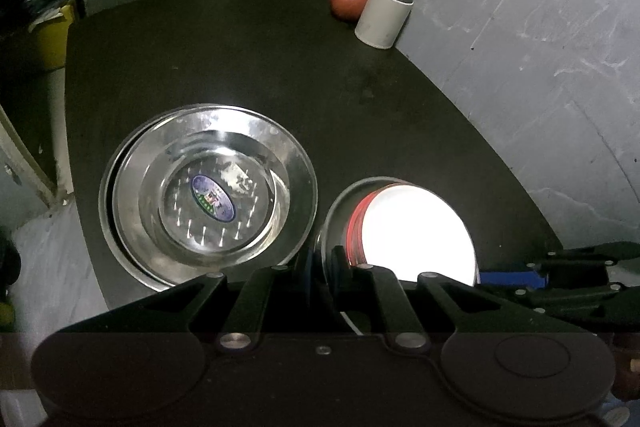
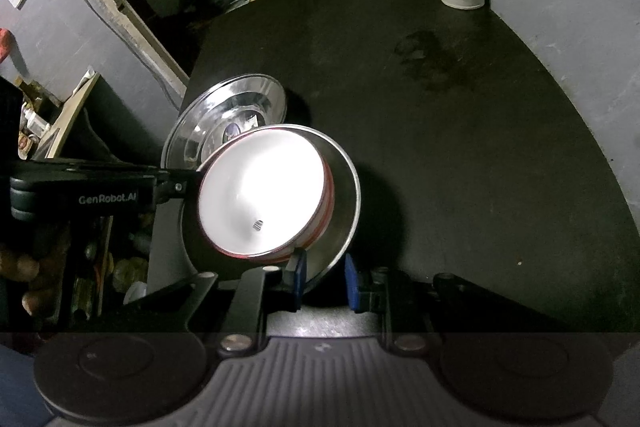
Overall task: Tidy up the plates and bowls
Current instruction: 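Carry the steel bowl with white bowls over the stacked steel plates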
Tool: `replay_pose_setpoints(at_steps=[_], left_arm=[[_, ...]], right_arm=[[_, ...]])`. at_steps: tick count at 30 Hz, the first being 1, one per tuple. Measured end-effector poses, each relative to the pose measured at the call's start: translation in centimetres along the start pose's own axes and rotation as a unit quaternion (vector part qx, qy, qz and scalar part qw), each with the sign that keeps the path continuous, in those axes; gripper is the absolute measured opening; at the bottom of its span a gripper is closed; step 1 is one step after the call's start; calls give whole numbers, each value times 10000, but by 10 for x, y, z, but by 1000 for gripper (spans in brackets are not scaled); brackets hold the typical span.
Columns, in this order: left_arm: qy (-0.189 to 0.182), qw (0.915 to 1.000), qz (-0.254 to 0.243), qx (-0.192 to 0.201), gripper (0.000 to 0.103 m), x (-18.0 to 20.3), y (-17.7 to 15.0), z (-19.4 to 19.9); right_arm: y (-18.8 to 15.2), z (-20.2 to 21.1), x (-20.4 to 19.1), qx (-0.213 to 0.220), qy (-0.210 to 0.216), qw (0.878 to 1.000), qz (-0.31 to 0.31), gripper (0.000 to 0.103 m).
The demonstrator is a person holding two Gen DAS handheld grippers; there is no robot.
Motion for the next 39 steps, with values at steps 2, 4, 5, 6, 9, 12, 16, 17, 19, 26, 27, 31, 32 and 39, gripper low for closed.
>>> replay_pose_setpoints(at_steps=[2,4,5,6,9,12,16,17,19,26,27,31,32,39], left_arm=[[6,10000,-28,19,9,0,2,1],[20,10000,-85,35,9,0,4,1],[19,9999,-104,36,9,0,4,1],[12,9999,-111,33,9,0,5,1],[-9,9999,-128,13,10,-1,7,0],[-17,9999,-155,-15,10,-1,8,-2],[-20,9998,-182,-67,10,1,8,-5],[-20,9998,-184,-86,10,1,7,-6],[-18,9997,-188,-125,10,1,6,-7],[2,9997,-158,-198,10,-1,4,-13],[-1,9997,-160,-183,10,-1,5,-12],[4,9997,-222,-88,10,0,7,-9],[6,9997,-245,-74,10,1,7,-9],[35,9995,-202,-220,10,-3,3,-15]], right_arm=[[1,0,-1,9,-12,10000,-12,24],[1,1,-2,15,-12,10000,-21,24],[1,1,-2,21,-8,10000,-25,24],[1,1,-2,26,-4,10000,-30,24],[3,2,-1,64,-10,10000,-57,24],[4,3,-1,92,-12,9999,-92,24],[4,1,0,84,-27,9999,-139,24],[4,1,0,79,-29,9999,-151,24],[4,0,1,71,-41,9998,-166,24],[4,-5,0,-8,-77,9998,-198,24],[4,-6,0,-18,-79,9998,-194,24],[4,-7,0,1,-78,9998,-178,23],[5,-6,0,12,-78,9998,-180,23],[3,-6,0,4,-94,9998,-172,23]])
Point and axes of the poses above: each gripper's, at about its wrist camera, not at the fingertips, and z roughly against the way its jaws point, x to its right, y to its top, the point moved 3 cm from there along -z, roughly the way its jaws point
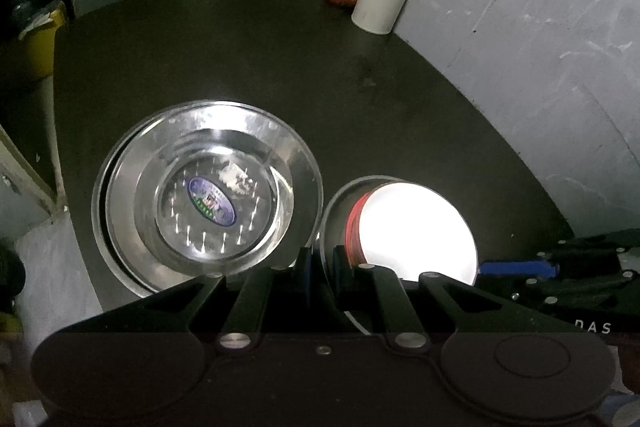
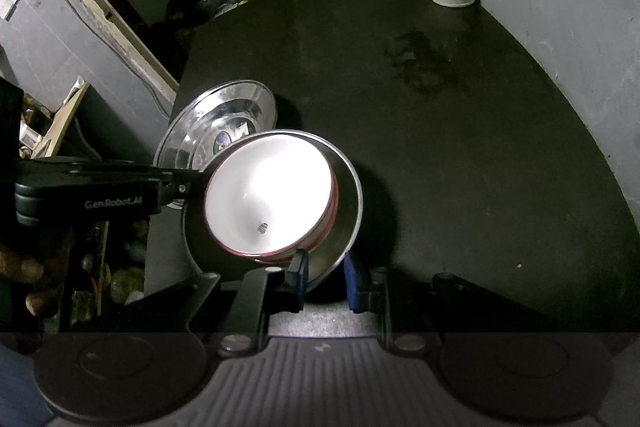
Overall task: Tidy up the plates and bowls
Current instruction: 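Carry the steel bowl with white bowls over the stacked steel plates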
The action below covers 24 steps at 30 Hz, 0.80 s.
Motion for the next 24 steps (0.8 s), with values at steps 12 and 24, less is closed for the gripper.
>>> replay_pose_setpoints(at_steps=[12,24], left_arm=[[53,10000,-2,-29,11,1,-1,-3],[38,9999,105,-57,10,1,-5,-7]], right_arm=[[4,-5,-1,-25,-57,10000,-30,20],[7,-18,6,-129,-61,9996,-225,17]])
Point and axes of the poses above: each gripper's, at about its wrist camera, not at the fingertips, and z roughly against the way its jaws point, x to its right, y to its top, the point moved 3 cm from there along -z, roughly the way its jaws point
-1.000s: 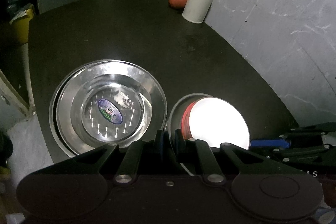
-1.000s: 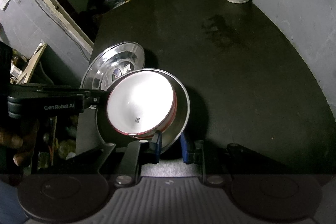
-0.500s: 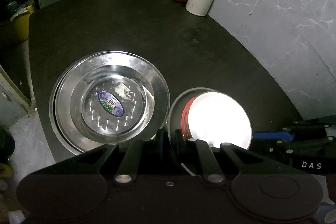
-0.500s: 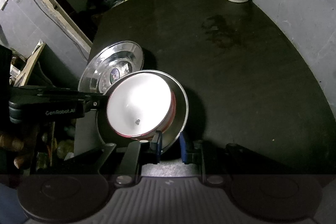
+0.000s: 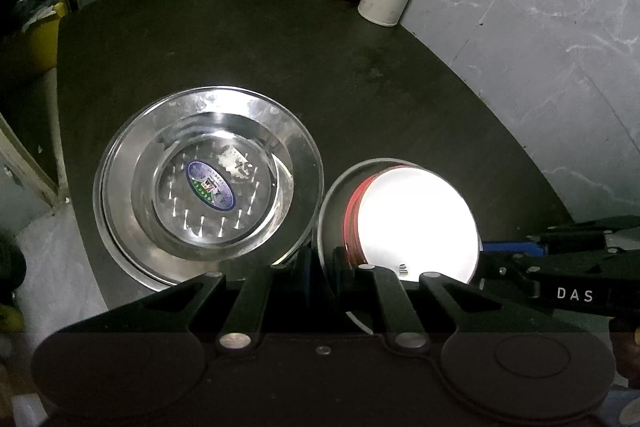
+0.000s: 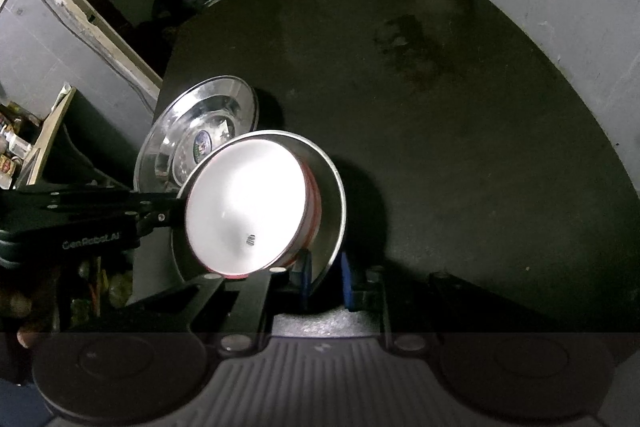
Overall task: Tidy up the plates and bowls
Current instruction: 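Carry the steel bowl with white bowls over the stacked steel plates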
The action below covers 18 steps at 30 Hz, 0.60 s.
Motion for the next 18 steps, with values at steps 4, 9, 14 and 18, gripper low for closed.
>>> replay_pose_setpoints(at_steps=[4,9,14,18], left_arm=[[-30,10000,12,29,10,0,-1,1],[-87,9999,20,127,10,0,3,5],[-112,9997,13,195,10,2,6,9],[-114,9996,14,252,10,2,8,14]], right_arm=[[-1,2,-1,53,-36,10000,46,17],[-1,11,-2,201,-41,9998,59,17],[2,17,-3,308,-74,9995,64,17],[6,21,-4,398,-94,9991,82,17]])
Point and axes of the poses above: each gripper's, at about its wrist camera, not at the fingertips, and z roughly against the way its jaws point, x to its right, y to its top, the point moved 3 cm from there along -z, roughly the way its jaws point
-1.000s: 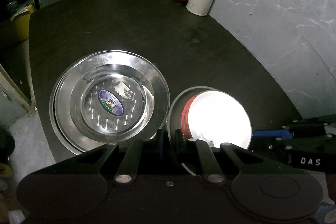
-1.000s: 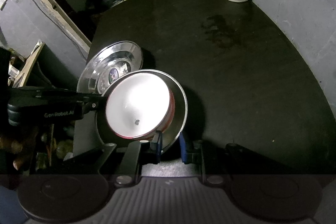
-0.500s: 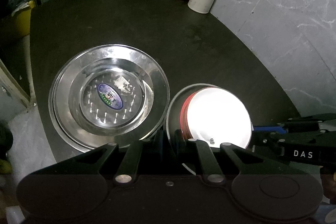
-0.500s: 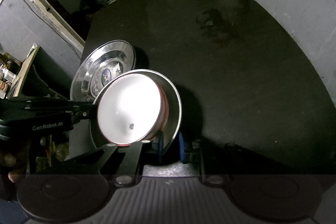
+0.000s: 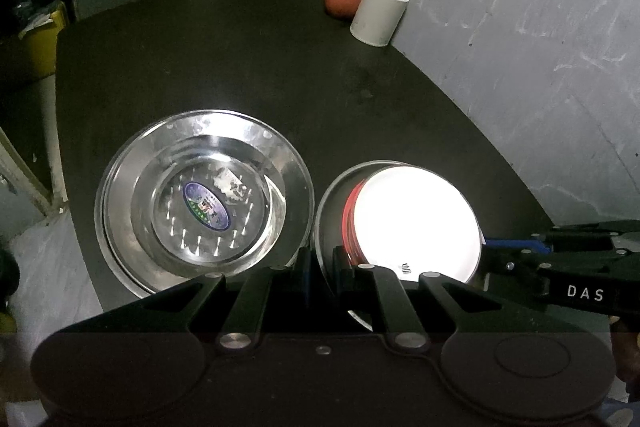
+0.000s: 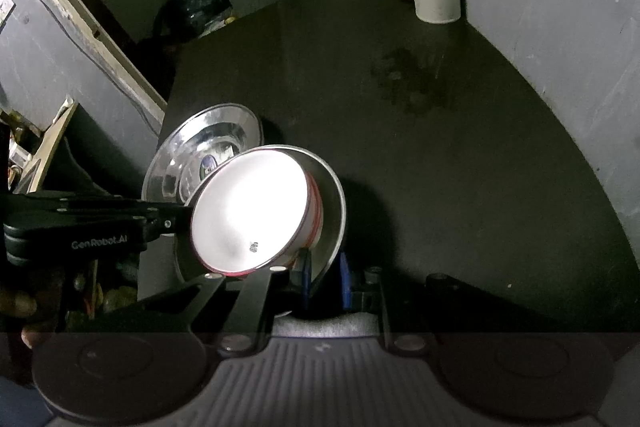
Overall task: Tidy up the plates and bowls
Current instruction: 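Carry the steel bowl with white bowls over the stacked steel plates, then lower the steel bowl onto the steel plates and open both grippers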
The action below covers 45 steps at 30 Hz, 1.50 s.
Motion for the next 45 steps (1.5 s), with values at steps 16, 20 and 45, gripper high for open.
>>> replay_pose_setpoints(at_steps=[16,20,45], left_arm=[[154,9992,184,323,10,-15,10,21],[232,9987,249,368,10,-20,10,25],[898,9904,946,457,11,-80,13,24]], right_arm=[[20,5,-16,219,84,9993,280,17],[25,4,-23,242,131,9989,384,17],[68,-40,-79,90,434,9898,1352,17]])
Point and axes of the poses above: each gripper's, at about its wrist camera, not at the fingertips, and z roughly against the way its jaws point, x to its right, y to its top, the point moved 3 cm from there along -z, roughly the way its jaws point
